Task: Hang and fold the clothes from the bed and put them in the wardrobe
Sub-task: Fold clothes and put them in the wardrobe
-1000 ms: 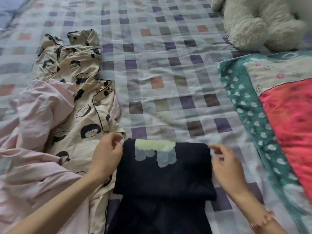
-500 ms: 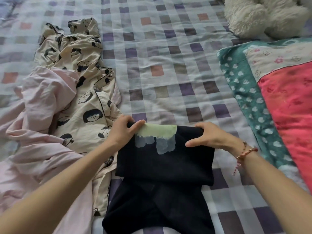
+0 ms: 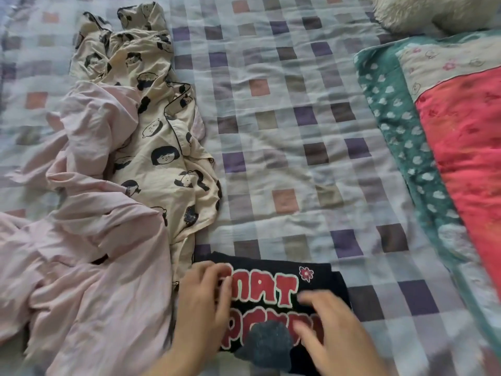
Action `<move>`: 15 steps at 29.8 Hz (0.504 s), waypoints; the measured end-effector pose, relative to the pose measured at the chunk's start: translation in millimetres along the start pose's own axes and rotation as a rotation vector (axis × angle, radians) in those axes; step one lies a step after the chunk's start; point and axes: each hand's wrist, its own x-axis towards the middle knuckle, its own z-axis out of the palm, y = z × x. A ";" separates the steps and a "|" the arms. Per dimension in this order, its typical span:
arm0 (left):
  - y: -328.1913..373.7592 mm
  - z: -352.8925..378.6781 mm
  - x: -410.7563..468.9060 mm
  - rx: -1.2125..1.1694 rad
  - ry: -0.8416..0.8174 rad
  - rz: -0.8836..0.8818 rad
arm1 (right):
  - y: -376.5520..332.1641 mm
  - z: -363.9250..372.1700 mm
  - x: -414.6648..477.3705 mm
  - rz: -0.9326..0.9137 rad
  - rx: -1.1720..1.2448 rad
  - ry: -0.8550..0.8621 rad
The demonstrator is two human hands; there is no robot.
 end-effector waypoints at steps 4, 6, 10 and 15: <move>-10.9 40.7 -6.4 0.223 -0.062 0.005 | -6.5 45.3 18.2 0.017 -0.058 0.192; -25.9 46.0 1.1 0.213 -0.112 -0.121 | 7.7 57.7 27.9 0.034 -0.154 0.134; -39.7 44.0 5.7 0.142 -0.131 -0.225 | 24.9 66.5 35.0 0.195 -0.208 0.264; -20.1 16.0 15.3 -0.257 -0.117 -0.518 | 4.7 43.6 25.5 0.581 0.032 0.264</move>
